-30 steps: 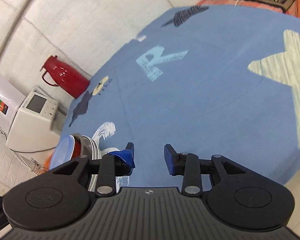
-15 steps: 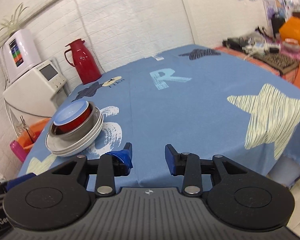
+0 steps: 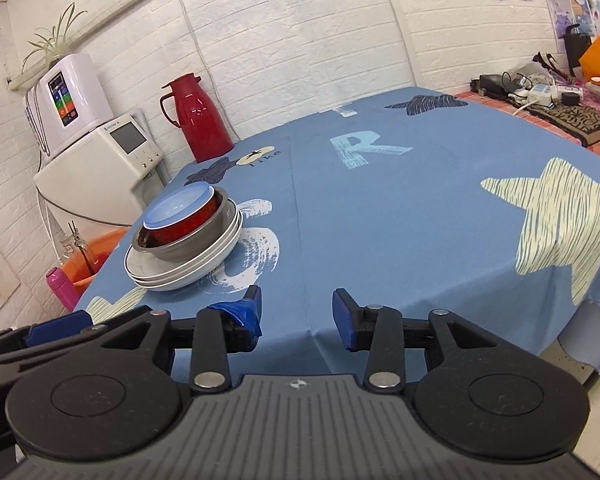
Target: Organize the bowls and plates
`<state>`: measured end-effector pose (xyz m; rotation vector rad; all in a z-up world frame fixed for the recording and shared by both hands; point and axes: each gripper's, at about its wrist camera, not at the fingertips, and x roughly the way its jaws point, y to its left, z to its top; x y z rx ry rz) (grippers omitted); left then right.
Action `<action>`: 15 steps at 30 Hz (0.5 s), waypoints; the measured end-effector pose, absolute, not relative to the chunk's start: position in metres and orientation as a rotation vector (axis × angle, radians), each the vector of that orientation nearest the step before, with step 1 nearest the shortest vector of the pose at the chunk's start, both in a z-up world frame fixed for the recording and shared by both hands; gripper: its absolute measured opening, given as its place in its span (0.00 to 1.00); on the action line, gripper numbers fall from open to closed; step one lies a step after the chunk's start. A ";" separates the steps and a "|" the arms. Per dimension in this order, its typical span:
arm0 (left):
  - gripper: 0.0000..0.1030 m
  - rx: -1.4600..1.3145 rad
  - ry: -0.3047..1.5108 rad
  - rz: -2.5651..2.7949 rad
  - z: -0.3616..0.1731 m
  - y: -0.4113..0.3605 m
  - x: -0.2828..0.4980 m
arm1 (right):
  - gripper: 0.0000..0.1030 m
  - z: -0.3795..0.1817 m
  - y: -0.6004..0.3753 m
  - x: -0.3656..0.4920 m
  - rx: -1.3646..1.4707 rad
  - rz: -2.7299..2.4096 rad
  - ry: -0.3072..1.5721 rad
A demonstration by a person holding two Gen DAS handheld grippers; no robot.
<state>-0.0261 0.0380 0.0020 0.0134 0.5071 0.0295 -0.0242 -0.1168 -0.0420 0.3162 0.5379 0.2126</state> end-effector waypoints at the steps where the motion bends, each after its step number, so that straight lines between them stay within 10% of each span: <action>1: 0.59 0.019 0.506 0.029 0.002 0.037 -0.026 | 0.23 -0.043 -0.117 -0.024 0.317 0.213 0.539; 15: 0.59 -0.015 0.518 0.037 -0.004 0.045 -0.024 | 0.26 -0.044 -0.109 -0.028 0.286 0.200 0.540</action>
